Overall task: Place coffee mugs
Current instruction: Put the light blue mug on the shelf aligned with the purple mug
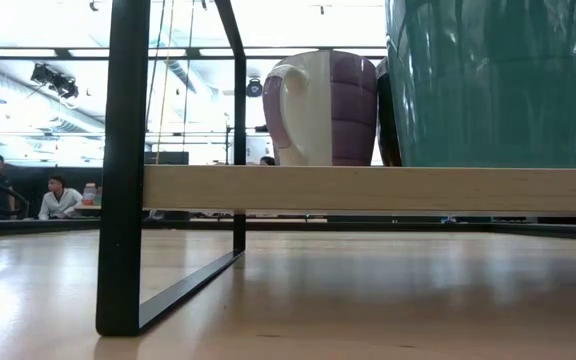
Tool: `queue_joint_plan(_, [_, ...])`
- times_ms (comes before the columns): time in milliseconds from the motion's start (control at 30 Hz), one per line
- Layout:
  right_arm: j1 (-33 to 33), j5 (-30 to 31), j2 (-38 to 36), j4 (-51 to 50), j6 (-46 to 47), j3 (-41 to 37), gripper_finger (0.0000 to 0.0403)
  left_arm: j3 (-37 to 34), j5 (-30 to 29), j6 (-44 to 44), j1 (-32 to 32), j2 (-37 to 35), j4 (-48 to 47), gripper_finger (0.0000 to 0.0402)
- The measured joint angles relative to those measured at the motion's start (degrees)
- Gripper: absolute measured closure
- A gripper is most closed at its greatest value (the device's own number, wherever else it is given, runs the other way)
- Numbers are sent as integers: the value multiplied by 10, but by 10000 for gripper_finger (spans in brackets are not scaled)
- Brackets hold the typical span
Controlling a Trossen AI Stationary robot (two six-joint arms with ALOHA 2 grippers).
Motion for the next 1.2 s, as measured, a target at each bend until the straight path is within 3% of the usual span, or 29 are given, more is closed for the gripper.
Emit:
queue_joint_plan(200, [0, 0, 0, 0, 0, 0, 281, 0, 5, 56, 45, 9, 24, 377])
queue_joint_plan(500, [0, 0, 0, 1, 0, 0, 281, 13, 71, 77, 73, 60, 7, 377])
queue_joint_plan(967, [0, 0, 0, 2, 0, 0, 281, 279, 21, 217, 66, 201, -282, 377])
queue_joint_plan(1200, [0, 0, 0, 2, 0, 0, 281, 302, 19, 230, 65, 233, -320, 377])
